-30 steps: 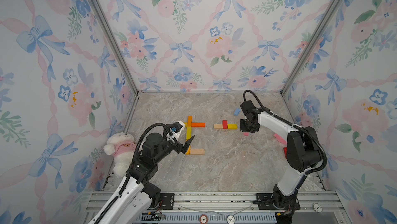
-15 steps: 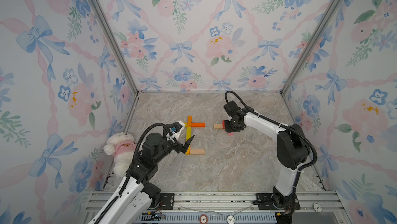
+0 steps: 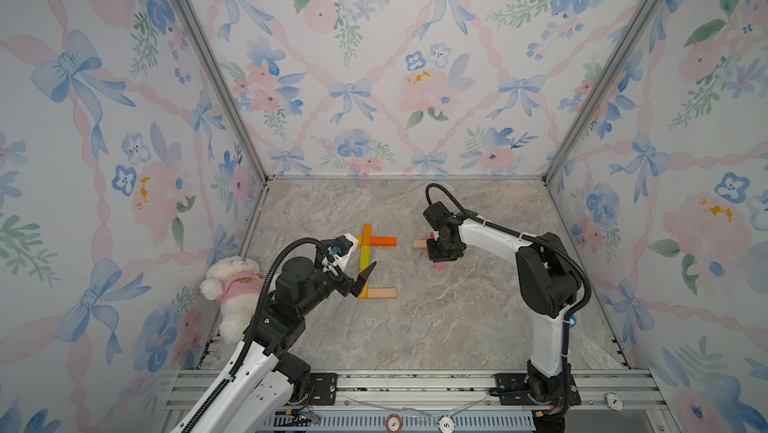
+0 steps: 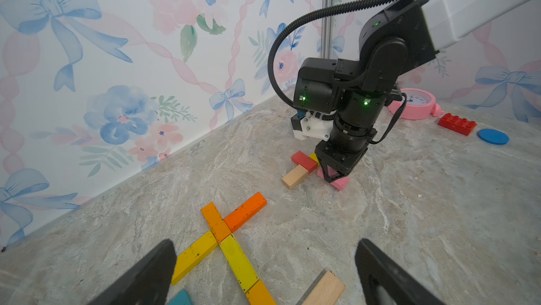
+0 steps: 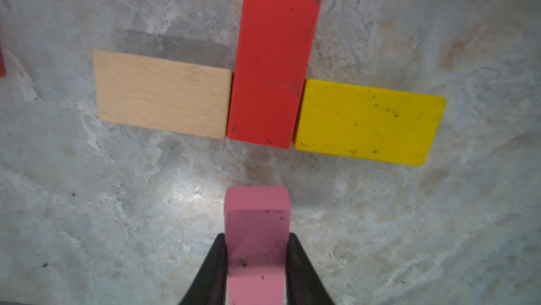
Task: Assemble the letter t with building blocks
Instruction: Assemble the building block at the center of the board.
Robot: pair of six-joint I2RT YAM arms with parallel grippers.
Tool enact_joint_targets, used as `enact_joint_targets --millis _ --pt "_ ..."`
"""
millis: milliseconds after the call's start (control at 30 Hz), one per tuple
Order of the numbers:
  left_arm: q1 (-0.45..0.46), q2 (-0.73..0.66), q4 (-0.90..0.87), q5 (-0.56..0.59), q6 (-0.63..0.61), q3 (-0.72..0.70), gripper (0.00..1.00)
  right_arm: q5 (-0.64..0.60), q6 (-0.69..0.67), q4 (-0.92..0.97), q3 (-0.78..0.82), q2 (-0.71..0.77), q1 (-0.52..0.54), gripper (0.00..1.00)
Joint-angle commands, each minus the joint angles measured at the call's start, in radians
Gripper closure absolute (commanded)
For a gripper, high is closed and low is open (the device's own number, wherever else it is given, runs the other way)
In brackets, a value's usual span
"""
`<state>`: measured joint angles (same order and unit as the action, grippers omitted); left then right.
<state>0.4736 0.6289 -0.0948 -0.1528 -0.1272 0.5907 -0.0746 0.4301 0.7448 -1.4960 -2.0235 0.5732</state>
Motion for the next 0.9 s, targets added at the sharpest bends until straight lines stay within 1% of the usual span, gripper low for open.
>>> enact_joint_targets --millis 0,533,600,867 --pt "0.005 -0.010 0.006 0.016 -0.006 -0.012 0.02 0.005 0.021 0.016 -0.043 -0.031 0.010 0.76" --pt "0.006 -0.010 0.006 0.013 -0.011 -0.012 0.02 0.008 0.064 0.079 -0.081 -0.075 0.011 0.75" --pt "0.005 -0.041 0.007 0.011 -0.010 -0.013 0.02 0.009 0.076 0.083 -0.076 -0.072 0.013 0.75" --pt "0.005 -0.047 0.006 0.006 -0.011 -0.012 0.02 0.009 0.102 0.092 -0.077 -0.079 0.012 0.74"
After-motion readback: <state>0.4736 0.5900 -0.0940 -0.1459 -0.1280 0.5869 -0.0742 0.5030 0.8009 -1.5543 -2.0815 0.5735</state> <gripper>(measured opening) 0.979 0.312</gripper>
